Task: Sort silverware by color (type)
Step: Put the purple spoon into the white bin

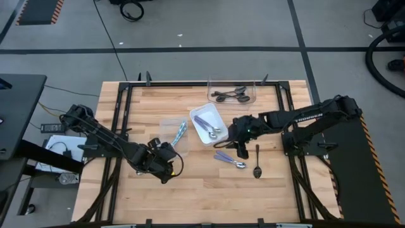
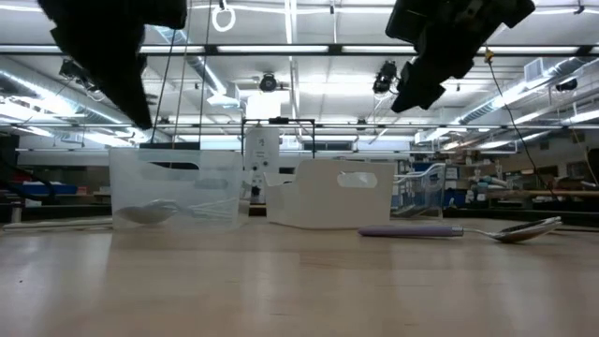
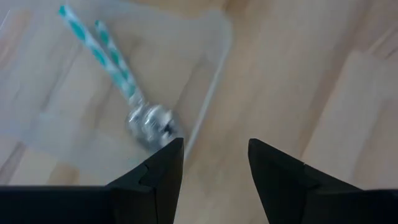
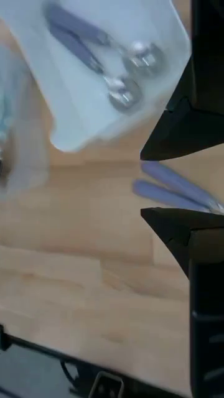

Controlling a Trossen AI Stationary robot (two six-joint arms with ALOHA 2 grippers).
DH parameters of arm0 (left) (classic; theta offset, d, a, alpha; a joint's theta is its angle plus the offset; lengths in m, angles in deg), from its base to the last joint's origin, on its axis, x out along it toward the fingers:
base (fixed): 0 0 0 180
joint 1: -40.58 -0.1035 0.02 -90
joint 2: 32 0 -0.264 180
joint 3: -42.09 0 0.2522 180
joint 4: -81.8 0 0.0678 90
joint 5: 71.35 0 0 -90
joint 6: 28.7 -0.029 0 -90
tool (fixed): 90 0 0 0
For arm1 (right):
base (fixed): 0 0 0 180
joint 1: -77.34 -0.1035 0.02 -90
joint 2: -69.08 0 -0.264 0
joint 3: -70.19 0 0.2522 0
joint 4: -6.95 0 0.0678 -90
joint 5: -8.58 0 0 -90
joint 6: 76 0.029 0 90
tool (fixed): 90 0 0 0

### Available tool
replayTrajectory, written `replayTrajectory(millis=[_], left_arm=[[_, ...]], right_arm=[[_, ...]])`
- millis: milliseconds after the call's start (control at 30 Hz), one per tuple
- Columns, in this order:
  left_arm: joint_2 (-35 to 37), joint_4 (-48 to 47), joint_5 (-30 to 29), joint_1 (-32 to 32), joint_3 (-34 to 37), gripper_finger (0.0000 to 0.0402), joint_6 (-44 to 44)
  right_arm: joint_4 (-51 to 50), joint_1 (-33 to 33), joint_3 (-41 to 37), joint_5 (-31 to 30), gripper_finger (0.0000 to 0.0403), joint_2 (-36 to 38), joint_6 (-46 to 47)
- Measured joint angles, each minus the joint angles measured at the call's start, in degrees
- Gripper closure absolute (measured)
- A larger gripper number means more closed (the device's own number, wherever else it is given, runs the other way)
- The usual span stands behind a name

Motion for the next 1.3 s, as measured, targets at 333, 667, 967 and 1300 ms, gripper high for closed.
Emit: replayTrajectory(millis=[333, 667, 967, 1300], left_arm=[[0.0, -8.29, 3.95, -0.01, 0.0, 0.0214, 9.93], [-0.02, -7.74, 9.72, 0.34, 0.0, 0.0214, 13.36], [-0.02, -6.64, 12.18, 0.36, 0.0, 0.0214, 17.46], [-0.02, -3.57, 12.19, 0.37, 0.0, 0.0214, 22.53]], right_arm=[[-0.21, -6.2, -3.46, -3.5, 0.026, -0.04, 7.84], [0.8, -9.75, -7.96, -4.63, 0.026, -0.04, 8.81], [8.68, -9.73, -12.49, -6.14, 0.026, -0.04, 7.74], [11.88, -9.4, -14.62, -4.91, 0.026, -0.04, 0.73]])
